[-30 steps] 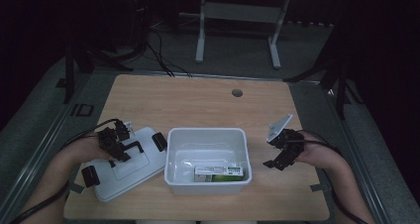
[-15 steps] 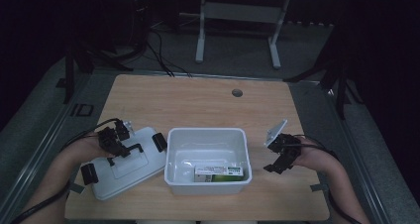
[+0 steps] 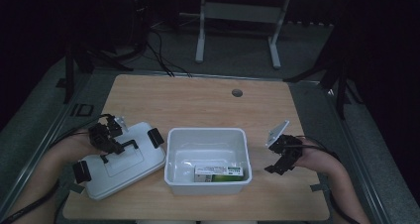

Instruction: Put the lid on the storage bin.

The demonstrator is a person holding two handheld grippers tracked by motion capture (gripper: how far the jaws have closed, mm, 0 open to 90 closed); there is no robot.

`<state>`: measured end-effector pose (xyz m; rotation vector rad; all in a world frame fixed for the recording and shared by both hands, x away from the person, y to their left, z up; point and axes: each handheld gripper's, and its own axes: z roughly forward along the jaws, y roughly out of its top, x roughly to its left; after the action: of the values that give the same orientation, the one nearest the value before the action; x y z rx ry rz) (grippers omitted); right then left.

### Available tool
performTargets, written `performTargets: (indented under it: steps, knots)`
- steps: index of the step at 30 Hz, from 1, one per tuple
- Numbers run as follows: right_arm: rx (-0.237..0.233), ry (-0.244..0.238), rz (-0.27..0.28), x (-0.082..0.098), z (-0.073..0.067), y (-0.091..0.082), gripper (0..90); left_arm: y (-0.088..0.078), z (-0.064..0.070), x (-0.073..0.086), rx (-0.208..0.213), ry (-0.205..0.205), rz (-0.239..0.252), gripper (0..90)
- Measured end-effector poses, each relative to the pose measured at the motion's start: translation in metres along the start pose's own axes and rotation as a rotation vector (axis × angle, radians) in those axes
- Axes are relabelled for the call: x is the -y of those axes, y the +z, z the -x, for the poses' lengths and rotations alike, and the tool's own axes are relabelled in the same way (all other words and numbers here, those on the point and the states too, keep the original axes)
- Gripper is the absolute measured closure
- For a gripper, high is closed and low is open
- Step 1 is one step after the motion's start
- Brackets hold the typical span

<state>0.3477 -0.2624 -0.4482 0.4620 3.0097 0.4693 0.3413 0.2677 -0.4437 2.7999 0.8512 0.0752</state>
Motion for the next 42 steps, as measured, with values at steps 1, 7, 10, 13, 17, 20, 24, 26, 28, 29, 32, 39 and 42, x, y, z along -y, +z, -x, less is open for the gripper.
performTargets:
  steps: [1,7,10,13,17,20,24,26,28,29,32,39,42]
  knots:
    - [0.001,0.001,-0.001,0.000,0.000,0.000,18.8,-0.003,0.001,0.000,-0.005,0.000,0.003,84.3]
    - [0.003,0.005,0.003,0.003,-0.001,-0.003,18.8,-0.030,0.005,-0.001,-0.026,0.009,0.012,84.3]
    - [0.003,0.003,0.004,0.003,-0.001,-0.004,18.8,-0.042,0.006,-0.001,-0.028,0.011,0.018,84.3]
    - [0.001,0.001,0.009,0.003,-0.002,-0.005,18.8,-0.052,0.007,-0.001,-0.028,0.014,0.023,84.3]
    - [-0.002,-0.005,0.007,0.002,-0.003,-0.005,18.8,-0.066,0.010,-0.002,-0.047,0.023,0.023,84.3]
    - [-0.004,-0.010,0.006,0.002,-0.003,-0.005,18.8,-0.079,0.012,-0.003,-0.062,0.029,0.030,84.3]
    - [-0.007,-0.006,0.002,0.003,-0.004,-0.005,18.8,-0.094,0.015,-0.005,-0.080,0.043,0.032,84.3]
    - [-0.006,-0.005,0.004,0.003,-0.004,-0.006,18.8,-0.101,0.017,-0.007,-0.083,0.047,0.032,84.2]
    - [-0.007,-0.001,0.003,0.003,-0.004,-0.007,18.8,-0.106,0.019,-0.009,-0.090,0.050,0.036,84.3]
    - [-0.007,-0.001,0.005,0.003,-0.004,-0.007,18.8,-0.109,0.019,-0.010,-0.091,0.054,0.037,84.3]
    - [-0.007,-0.002,0.005,0.003,-0.004,-0.007,18.8,-0.117,0.022,-0.013,-0.084,0.068,0.057,84.3]
    - [-0.010,-0.004,0.005,0.002,-0.004,-0.006,18.8,-0.127,0.032,-0.030,-0.081,0.111,0.068,84.2]
    - [-0.010,-0.002,0.005,0.001,-0.005,-0.006,18.8,-0.130,0.038,-0.039,-0.079,0.135,0.073,84.2]
